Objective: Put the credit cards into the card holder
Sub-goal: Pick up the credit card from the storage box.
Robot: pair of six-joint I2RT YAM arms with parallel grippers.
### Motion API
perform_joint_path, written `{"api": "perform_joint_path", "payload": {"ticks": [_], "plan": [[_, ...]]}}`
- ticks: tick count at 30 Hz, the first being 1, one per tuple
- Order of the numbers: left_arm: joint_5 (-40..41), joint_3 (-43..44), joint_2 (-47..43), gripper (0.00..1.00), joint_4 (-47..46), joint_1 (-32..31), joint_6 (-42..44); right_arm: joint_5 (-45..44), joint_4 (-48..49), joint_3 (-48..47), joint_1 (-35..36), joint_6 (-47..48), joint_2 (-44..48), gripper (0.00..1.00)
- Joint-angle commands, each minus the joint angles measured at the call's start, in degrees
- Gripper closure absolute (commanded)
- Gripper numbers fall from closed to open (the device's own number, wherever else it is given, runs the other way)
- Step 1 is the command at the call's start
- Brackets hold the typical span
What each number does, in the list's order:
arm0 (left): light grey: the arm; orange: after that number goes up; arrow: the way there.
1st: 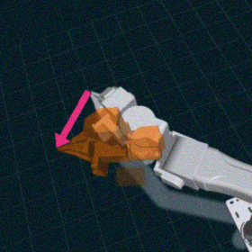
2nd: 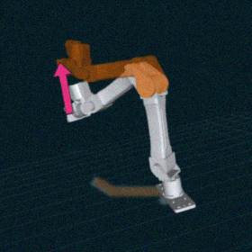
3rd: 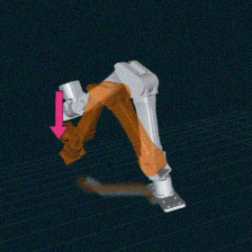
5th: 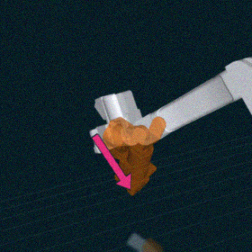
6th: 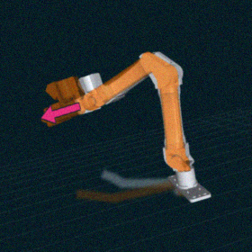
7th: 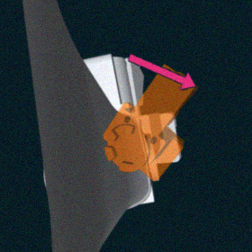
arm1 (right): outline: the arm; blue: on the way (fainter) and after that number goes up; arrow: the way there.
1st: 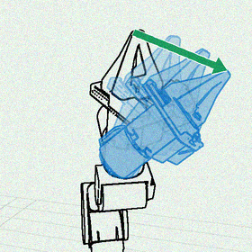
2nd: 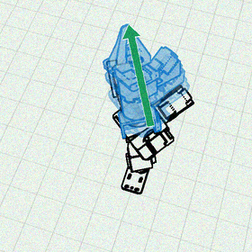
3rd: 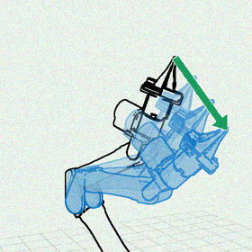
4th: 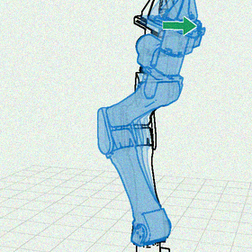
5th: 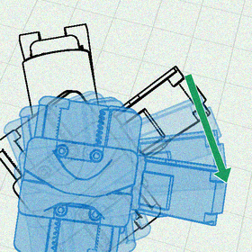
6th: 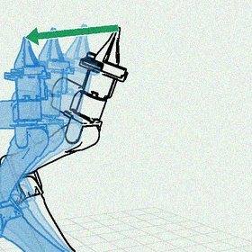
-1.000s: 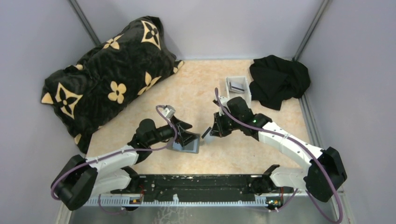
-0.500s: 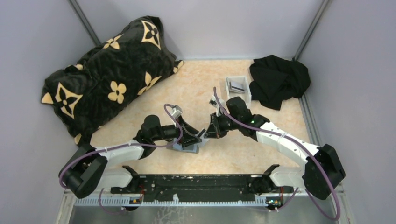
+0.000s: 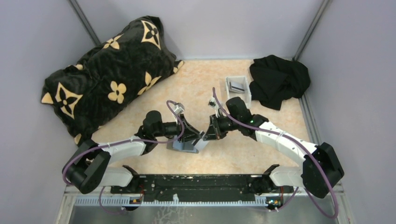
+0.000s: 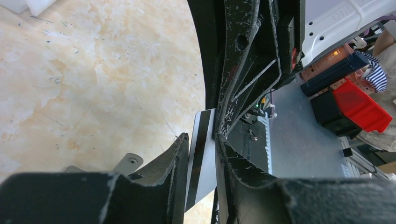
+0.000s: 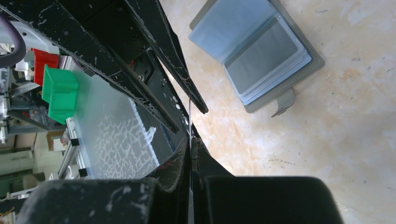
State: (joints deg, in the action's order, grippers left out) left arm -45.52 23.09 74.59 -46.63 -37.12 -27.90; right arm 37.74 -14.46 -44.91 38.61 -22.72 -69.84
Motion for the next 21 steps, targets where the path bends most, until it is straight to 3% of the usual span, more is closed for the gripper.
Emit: {"api": "perform_joint_path", "payload": {"ticks": [1,10,21], "plan": [[-4.45,1.93,0.43,0.67,1.24,-0.05,-0.92,2.34,3.32,-0.49,-1.51,0.53,0.41,1.0],[-4.12,0.09,-1.56,0.61,3.92,-0.06,-1.8,4.12,4.32,0.07,-3.72,0.57,0.33,1.0],[-4.91,0.26,0.63,0.73,4.53,-0.05,-2.06,4.93,5.73,0.77,-4.31,0.09,-0.01,1.0]]}}
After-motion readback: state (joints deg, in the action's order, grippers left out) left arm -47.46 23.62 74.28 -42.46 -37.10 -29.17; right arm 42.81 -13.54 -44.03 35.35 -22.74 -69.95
